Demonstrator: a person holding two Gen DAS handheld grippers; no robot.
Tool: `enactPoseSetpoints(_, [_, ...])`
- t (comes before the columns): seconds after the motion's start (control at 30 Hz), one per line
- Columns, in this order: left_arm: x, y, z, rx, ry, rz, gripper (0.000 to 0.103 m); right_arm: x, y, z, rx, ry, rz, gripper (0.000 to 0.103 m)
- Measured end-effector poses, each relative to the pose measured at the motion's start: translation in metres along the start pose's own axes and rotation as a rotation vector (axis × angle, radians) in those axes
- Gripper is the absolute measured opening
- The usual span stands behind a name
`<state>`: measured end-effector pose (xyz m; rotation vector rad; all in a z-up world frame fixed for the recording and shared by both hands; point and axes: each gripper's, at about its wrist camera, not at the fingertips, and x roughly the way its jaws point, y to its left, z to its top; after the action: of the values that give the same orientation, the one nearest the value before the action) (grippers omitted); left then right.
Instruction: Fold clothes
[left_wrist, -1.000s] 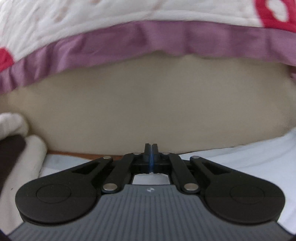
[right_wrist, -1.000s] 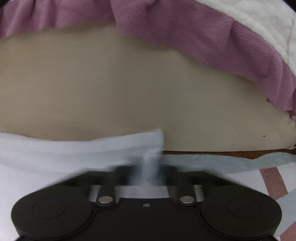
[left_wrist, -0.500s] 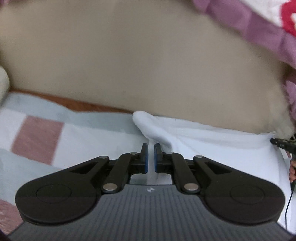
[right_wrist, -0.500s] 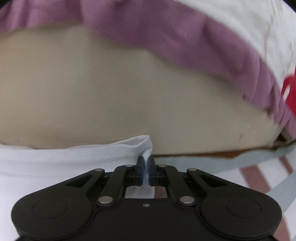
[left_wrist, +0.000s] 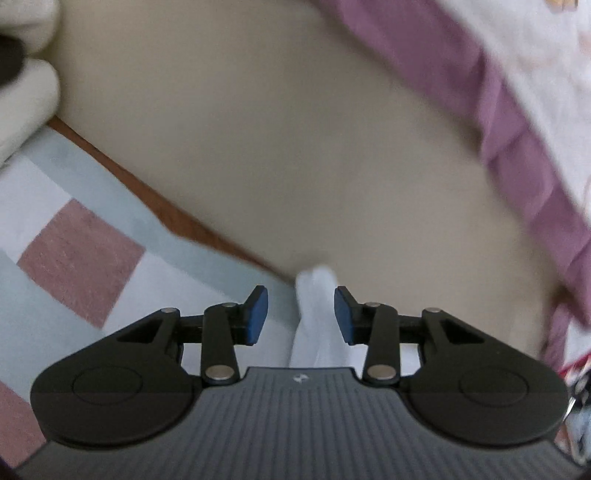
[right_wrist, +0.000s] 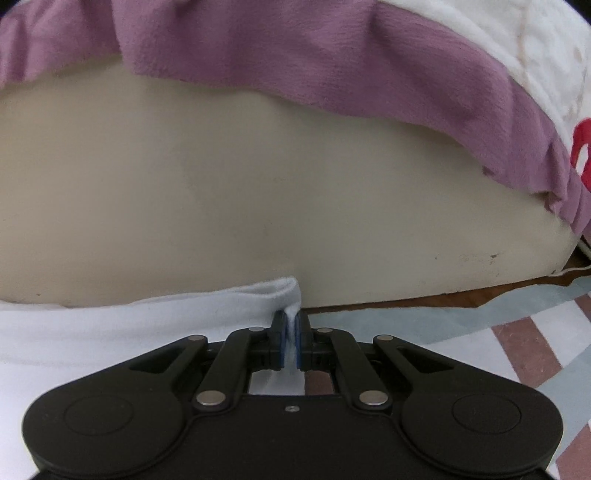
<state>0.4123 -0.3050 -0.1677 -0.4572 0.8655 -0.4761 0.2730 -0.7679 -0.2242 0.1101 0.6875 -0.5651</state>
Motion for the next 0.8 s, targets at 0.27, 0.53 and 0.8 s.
enactPoseSetpoints(0.27, [0.026,-0.03,-0.011,0.123,0.047,-0.078,0.041,-0.003,-0.014,-0.003,0.036,-0.008,0.025,0.004])
enactPoseSetpoints(0.53, [0.045,-0.05,-0.02,0.223,0.056,0.038,0.004,-0.017,-0.025,-0.004,-0.017,-0.06,0.055,0.004])
enactPoseSetpoints(0.8, [0.018,-0.095,-0.031,0.486,-0.245,0.204,0.011,-0.034,-0.023,-0.001,-0.101,-0.175,0.021,0.003])
